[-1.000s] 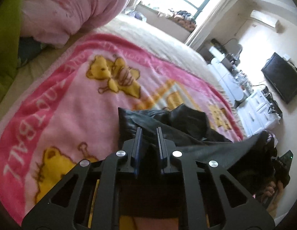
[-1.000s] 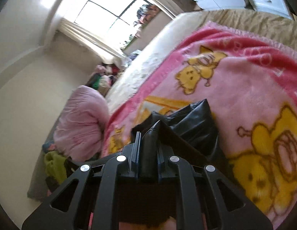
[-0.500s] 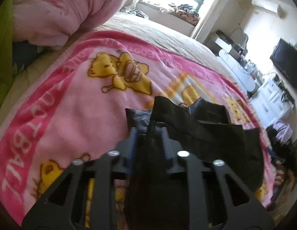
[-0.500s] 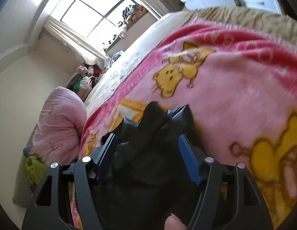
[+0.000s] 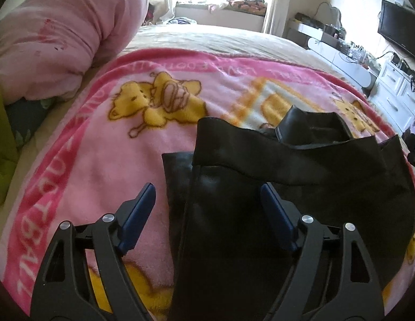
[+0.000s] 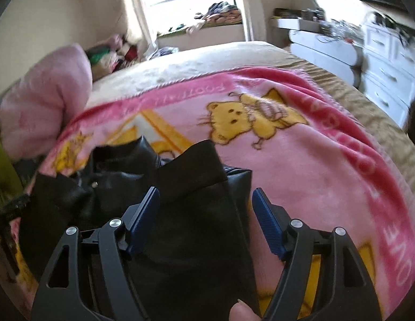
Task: Fold large clothes
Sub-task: 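Lift the hem with both grippers and fold it toward the collar, then lay the folded hem onto the jacket and open both grippers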
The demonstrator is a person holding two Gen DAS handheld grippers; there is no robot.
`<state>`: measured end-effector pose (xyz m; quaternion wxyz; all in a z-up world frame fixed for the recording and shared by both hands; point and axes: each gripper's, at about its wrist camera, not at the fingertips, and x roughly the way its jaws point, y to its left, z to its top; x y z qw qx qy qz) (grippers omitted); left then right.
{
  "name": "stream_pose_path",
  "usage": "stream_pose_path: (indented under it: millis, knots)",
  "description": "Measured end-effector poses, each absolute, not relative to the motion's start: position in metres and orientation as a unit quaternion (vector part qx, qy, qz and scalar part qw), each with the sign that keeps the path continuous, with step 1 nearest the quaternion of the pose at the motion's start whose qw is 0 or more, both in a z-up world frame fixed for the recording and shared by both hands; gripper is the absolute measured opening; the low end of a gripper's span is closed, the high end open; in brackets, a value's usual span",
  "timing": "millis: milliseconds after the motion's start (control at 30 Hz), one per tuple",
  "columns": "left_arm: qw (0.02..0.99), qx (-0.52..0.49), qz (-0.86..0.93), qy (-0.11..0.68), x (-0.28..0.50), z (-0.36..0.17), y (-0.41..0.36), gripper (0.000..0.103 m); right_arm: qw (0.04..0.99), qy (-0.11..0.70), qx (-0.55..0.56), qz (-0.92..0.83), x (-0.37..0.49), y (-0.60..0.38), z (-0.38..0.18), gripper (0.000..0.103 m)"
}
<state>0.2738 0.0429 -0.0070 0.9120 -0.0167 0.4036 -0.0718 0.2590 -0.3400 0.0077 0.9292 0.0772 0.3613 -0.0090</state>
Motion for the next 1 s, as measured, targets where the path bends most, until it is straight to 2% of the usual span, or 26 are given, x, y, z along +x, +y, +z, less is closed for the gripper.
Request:
stream_pose_path:
  millis: [200,267,333,400,500,567,600,667,700,733,767,800,833,1000]
  knots:
    - [0.913,-0.006,-0.071,0.402,0.276,-0.012,0.038,0.073,0.932,0.358,0.052,0.001,0.269,-0.332,0.0,0.06]
    - [0.912,-0.007,-0.071,0.403,0.276,-0.012,0.038,0.073,0.932,0.361,0.046,-0.006,0.27,-0.331,-0.002,0.053]
    - [0.912,-0.008,-0.071,0.404,0.278,-0.013,0.037,0.073,0.931,0.362,0.045,-0.014,0.271,-0.334,-0.004,0.039]
    - [0.912,-0.006,-0.071,0.403,0.278,-0.013,0.037,0.073,0.932,0.36,0.051,-0.016,0.27,-0.339,-0.005,0.033]
    - [0.912,-0.005,-0.07,0.403,0.278,-0.014,0.037,0.073,0.932,0.356,0.062,-0.013,0.27,-0.343,-0.007,0.033]
    - [0.912,-0.007,-0.072,0.404,0.279,-0.014,0.037,0.071,0.933,0.355,0.048,-0.014,0.27,-0.341,-0.007,0.036]
    - [0.912,-0.007,-0.073,0.404,0.279,-0.015,0.036,0.068,0.933,0.356,0.042,-0.01,0.271,-0.339,-0.008,0.046]
    - [0.91,-0.009,-0.08,0.406,0.279,-0.016,0.035,0.058,0.933,0.358,0.023,-0.008,0.272,-0.333,-0.012,0.047]
    - [0.91,-0.006,-0.084,0.406,0.279,-0.017,0.032,0.052,0.932,0.361,0.013,-0.014,0.273,-0.33,-0.015,0.039]
    - [0.911,0.002,-0.083,0.404,0.278,-0.018,0.03,0.046,0.932,0.363,0.01,-0.017,0.273,-0.329,-0.017,0.027]
    - [0.912,0.009,-0.081,0.402,0.276,-0.017,0.028,0.043,0.932,0.362,0.015,-0.016,0.273,-0.329,-0.017,0.024]
    - [0.914,0.015,-0.078,0.399,0.275,-0.017,0.026,0.033,0.933,0.36,0.022,-0.016,0.271,-0.33,-0.016,0.02]
    - [0.914,0.014,-0.077,0.399,0.275,-0.017,0.027,0.022,0.935,0.354,0.026,-0.016,0.269,-0.332,-0.014,0.016]
    - [0.916,-0.008,-0.084,0.392,0.271,-0.007,0.034,0.011,0.945,0.322,0.049,-0.014,0.255,-0.336,0.006,0.012]
